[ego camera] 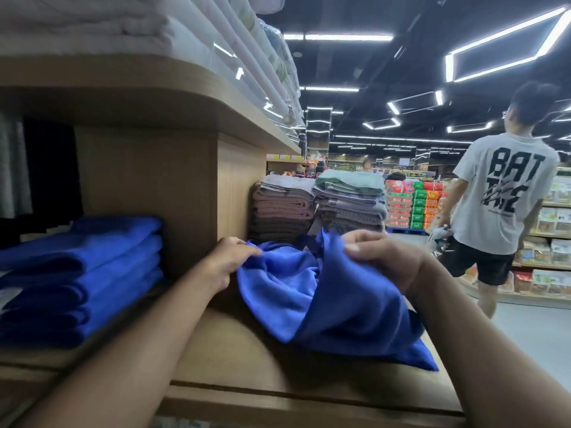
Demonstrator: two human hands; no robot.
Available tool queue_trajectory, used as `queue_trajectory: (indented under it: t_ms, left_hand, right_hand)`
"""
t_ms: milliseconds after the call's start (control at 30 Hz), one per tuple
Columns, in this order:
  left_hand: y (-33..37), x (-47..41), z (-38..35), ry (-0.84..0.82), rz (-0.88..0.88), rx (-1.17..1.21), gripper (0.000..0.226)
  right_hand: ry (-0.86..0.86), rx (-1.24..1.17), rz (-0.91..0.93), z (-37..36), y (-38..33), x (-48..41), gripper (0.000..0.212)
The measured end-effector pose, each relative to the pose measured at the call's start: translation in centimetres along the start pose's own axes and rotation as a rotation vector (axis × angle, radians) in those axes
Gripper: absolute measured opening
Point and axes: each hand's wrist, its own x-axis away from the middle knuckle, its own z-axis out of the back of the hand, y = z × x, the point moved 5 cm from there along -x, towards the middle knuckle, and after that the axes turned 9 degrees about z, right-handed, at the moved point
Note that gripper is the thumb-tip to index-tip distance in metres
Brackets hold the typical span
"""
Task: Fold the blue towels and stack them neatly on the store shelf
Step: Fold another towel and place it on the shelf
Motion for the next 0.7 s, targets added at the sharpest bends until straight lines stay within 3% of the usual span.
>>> queue_trajectory:
  t_ms: [67, 133, 167, 233, 333, 433, 500, 567, 700]
  left_hand:
    - [-0.1, 0.2, -0.8, -0.232, 0.124, 0.293, 0.051]
    - [0.1, 0.8, -1.1, -0.41, 0.262, 0.472, 0.042]
    - [0.2, 1.2, -1.0, -0.423, 0.319, 0.436, 0.031]
    - [-0.1, 1.0, -0.4, -0.299, 0.275, 0.081, 0.033]
    - [0.0, -0.2, 0.3, 0.0, -0.046, -0.568, 0.033]
    - [-1.3, -1.6, 1.0, 0.135, -0.063, -0.815, 0.028]
    - [-1.7, -2.1, 1.4, 0.175, -0.052, -0.754, 0.013]
    - [-1.7, -2.3, 0.8, 0.158, -0.072, -0.614, 0.03]
    - [0.2, -0.6, -0.8, -0.073, -0.073, 0.161, 0.057]
  right_hand:
    - [0.04, 0.106, -0.176, 0.0, 1.6, -0.2, 0.034]
    - [0.088, 0.195, -0.288, 0.2, 2.8, -0.4, 0.028]
    - [0.101, 0.237, -0.335, 0.2, 3.2, -0.4, 0.021]
    - [0.06, 0.318, -0.417, 0.1, 3.8, -0.3, 0.013]
    - [-0.002, 0.364, -0.481, 0.0, 4.0, 0.0, 0.018]
    - [0.048, 0.313, -0.436, 0.3, 3.9, -0.3, 0.015]
    - [0.052, 0.293, -0.408, 0.6, 3.9, -0.5, 0.013]
    - [0.032, 0.285, -0.413, 0.9, 4.3, -0.7, 0.013]
    - [0.077, 0.27, -0.384, 1.3, 4.4, -0.8, 0.022]
